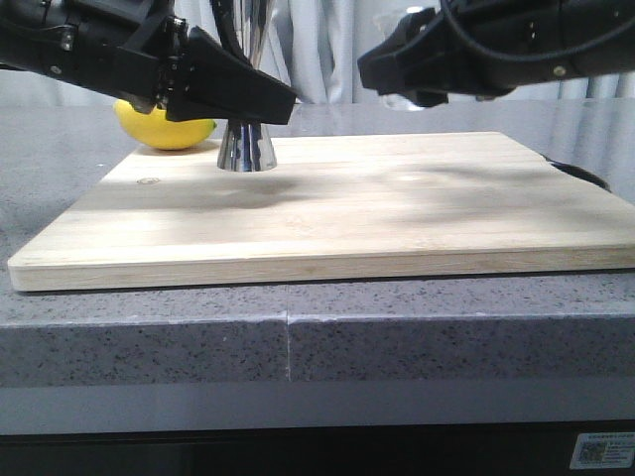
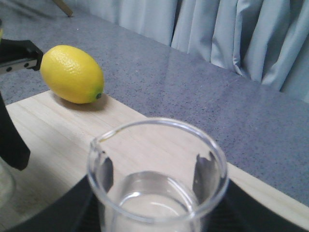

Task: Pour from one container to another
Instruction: 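Lift the beaker with the right gripper toward the jigger, then bring the beaker above the jigger's cup with the right gripper, then tilt the beaker with the right gripper to pour into the jigger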

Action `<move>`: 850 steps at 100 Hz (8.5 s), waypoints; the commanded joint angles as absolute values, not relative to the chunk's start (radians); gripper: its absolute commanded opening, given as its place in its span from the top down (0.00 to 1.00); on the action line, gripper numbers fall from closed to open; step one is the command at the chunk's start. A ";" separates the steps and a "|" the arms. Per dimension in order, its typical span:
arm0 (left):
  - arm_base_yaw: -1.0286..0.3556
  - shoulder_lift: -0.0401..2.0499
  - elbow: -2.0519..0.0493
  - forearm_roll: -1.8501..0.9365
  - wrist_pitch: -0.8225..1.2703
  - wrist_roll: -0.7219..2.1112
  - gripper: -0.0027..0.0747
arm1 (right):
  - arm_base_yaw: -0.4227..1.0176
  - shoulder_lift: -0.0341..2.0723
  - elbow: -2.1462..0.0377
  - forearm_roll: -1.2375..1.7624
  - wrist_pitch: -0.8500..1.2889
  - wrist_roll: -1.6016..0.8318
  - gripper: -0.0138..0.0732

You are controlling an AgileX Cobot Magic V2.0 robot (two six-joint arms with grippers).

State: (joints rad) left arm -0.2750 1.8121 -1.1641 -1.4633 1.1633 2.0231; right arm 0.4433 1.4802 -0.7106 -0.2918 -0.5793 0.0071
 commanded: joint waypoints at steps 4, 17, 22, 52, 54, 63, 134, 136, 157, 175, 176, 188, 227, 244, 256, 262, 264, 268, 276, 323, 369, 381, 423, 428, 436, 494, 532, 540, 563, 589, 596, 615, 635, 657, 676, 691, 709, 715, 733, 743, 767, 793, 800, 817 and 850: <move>-0.281 1.757 -1.188 -1.536 1.270 2.018 0.94 | 0.442 1.410 -0.770 -0.317 -0.593 0.009 0.63; -0.281 1.757 -1.188 -1.536 1.270 2.018 0.94 | 0.442 1.392 -0.801 -0.342 -0.544 0.009 0.63; -0.281 1.757 -1.188 -1.536 1.270 2.018 0.94 | 0.442 1.385 -0.815 -0.351 -0.526 0.009 0.63; -0.281 1.757 -1.188 -1.538 1.270 2.018 0.94 | 0.442 1.375 -0.894 -0.400 -0.442 0.009 0.63; -0.283 1.757 -1.188 -1.538 1.270 2.018 0.94 | 0.442 1.375 -0.898 -0.406 -0.437 0.009 0.63; -0.290 1.757 -1.188 -1.538 1.270 2.018 0.94 | 0.451 1.375 -0.913 -0.429 -0.420 0.009 0.63; -0.303 1.757 -1.188 -1.538 1.270 2.018 0.94 | 0.541 1.375 -0.989 -0.518 -0.324 0.009 0.63; -0.303 1.757 -1.188 -1.538 1.270 2.018 0.94 | 0.541 1.375 -0.989 -0.520 -0.324 0.009 0.63; -0.309 1.757 -1.188 -1.538 1.270 2.018 0.94 | 0.541 1.375 -0.989 -0.526 -0.324 0.009 0.63; -0.315 1.757 -1.188 -1.538 1.270 2.018 0.94 | 0.541 1.375 -0.989 -0.543 -0.324 0.009 0.63; -0.315 1.757 -1.188 -1.538 1.270 2.018 0.94 | 0.541 1.375 -0.989 -0.545 -0.324 0.009 0.63; -0.315 1.757 -1.188 -1.538 1.270 2.018 0.94 | 0.541 1.375 -0.989 -0.549 -0.324 0.009 0.63; -0.315 1.757 -1.188 -1.538 1.270 2.018 0.94 | 0.541 1.362 -0.990 -0.568 -0.324 0.009 0.63; -0.315 1.757 -1.188 -1.538 1.270 2.018 0.94 | 0.541 1.353 -0.990 -0.570 -0.322 0.009 0.63; -0.315 1.757 -1.188 -1.538 1.270 2.018 0.94 | 0.541 1.352 -0.990 -0.581 -0.321 0.009 0.63; -0.315 1.757 -1.188 -1.538 1.270 2.018 0.94 | 0.541 1.352 -0.990 -0.594 -0.321 0.009 0.63; -0.315 1.757 -1.188 -1.538 1.270 2.018 0.94 | 0.541 1.352 -0.990 -0.596 -0.321 0.009 0.63; -0.315 1.757 -1.188 -1.538 1.270 2.018 0.94 | 0.541 1.352 -0.990 -0.602 -0.321 0.009 0.63; -0.321 1.757 -1.188 -1.538 1.270 2.018 0.94 | 0.541 1.352 -0.991 -0.607 -0.321 0.009 0.63; -0.340 1.757 -1.188 -1.538 1.270 2.018 0.94 | 0.543 1.352 -1.039 -0.656 -0.274 0.009 0.63; -0.340 1.757 -1.188 -1.536 1.270 2.018 0.94 | 0.580 1.352 -1.039 -0.700 -0.255 0.009 0.63; -0.340 1.757 -1.188 -1.536 1.270 2.018 0.94 | 0.580 1.352 -1.039 -0.708 -0.246 0.009 0.63; -0.340 1.757 -1.188 -1.536 1.270 2.018 0.94 | 0.580 1.352 -1.039 -0.752 -0.238 0.009 0.63; -0.340 1.757 -1.188 -1.536 1.270 2.018 0.94 | 0.580 1.352 -1.039 -0.752 -0.238 0.009 0.63; -0.340 1.757 -1.188 -1.536 1.270 2.018 0.94 | 0.580 1.352 -1.039 -0.754 -0.238 0.009 0.63; -0.355 1.757 -1.188 -1.536 1.270 2.018 0.94 | 0.580 1.352 -1.039 -0.791 -0.230 0.009 0.63; -0.355 1.757 -1.188 -1.536 1.270 2.018 0.94 | 0.580 1.352 -1.039 -0.836 -0.226 0.009 0.63; -0.355 1.757 -1.188 -1.536 1.270 2.018 0.94 | 0.580 1.352 -1.039 -0.838 -0.224 0.009 0.63; -0.355 1.757 -1.188 -1.536 1.270 2.018 0.94 | 0.580 1.352 -1.039 -0.862 -0.224 0.009 0.63; -0.355 1.757 -1.188 -1.536 1.270 2.018 0.94 | 0.580 1.352 -1.039 -0.893 -0.224 0.009 0.63; -0.355 1.757 -1.188 -1.536 1.270 2.018 0.94 | 0.580 1.352 -1.039 -0.904 -0.224 0.009 0.63; -0.355 1.757 -1.188 -1.536 1.270 2.018 0.94 | 0.580 1.352 -1.039 -0.921 -0.224 0.009 0.63; -0.355 1.757 -1.188 -1.536 1.270 2.018 0.94 | 0.580 1.352 -1.039 -0.935 -0.224 0.009 0.63; -0.355 1.757 -1.188 -1.536 1.270 2.018 0.94 | 0.580 1.352 -1.039 -0.960 -0.224 0.009 0.63; -0.355 1.757 -1.188 -1.536 1.270 2.018 0.94 | 0.580 1.352 -1.041 -0.971 -0.222 0.009 0.63; -0.355 1.757 -1.188 -1.536 1.270 2.018 0.94 | 0.580 1.352 -1.041 -0.981 -0.222 0.009 0.63; -0.355 1.757 -1.188 -1.536 1.270 2.018 0.94 | 0.580 1.352 -1.041 -0.995 -0.222 0.009 0.63; -0.355 1.757 -1.188 -1.536 1.270 2.018 0.94 | 0.580 1.352 -1.041 -1.003 -0.222 0.009 0.63; -0.355 1.757 -1.188 -1.536 1.270 2.018 0.94 | 0.580 1.352 -1.041 -1.014 -0.222 0.009 0.63; -0.355 1.757 -1.188 -1.536 1.270 2.018 0.94 | 0.580 1.352 -1.041 -1.017 -0.222 0.009 0.63; -0.355 1.757 -1.188 -1.536 1.270 2.018 0.94 | 0.580 1.352 -1.041 -1.023 -0.222 0.000 0.63; -0.355 1.757 -1.188 -1.536 1.270 2.018 0.94 | 0.580 1.352 -1.041 -1.060 -0.222 0.000 0.63; -0.355 1.757 -1.188 -1.536 1.270 2.018 0.94 | 0.580 1.352 -1.041 -1.063 -0.222 0.000 0.63; -0.356 1.757 -1.188 -1.536 1.270 2.018 0.94 | 0.580 1.352 -1.041 -1.073 -0.222 0.000 0.63; -0.370 1.757 -1.188 -1.534 1.270 2.018 0.94 | 0.580 1.352 -1.041 -1.092 -0.222 0.000 0.63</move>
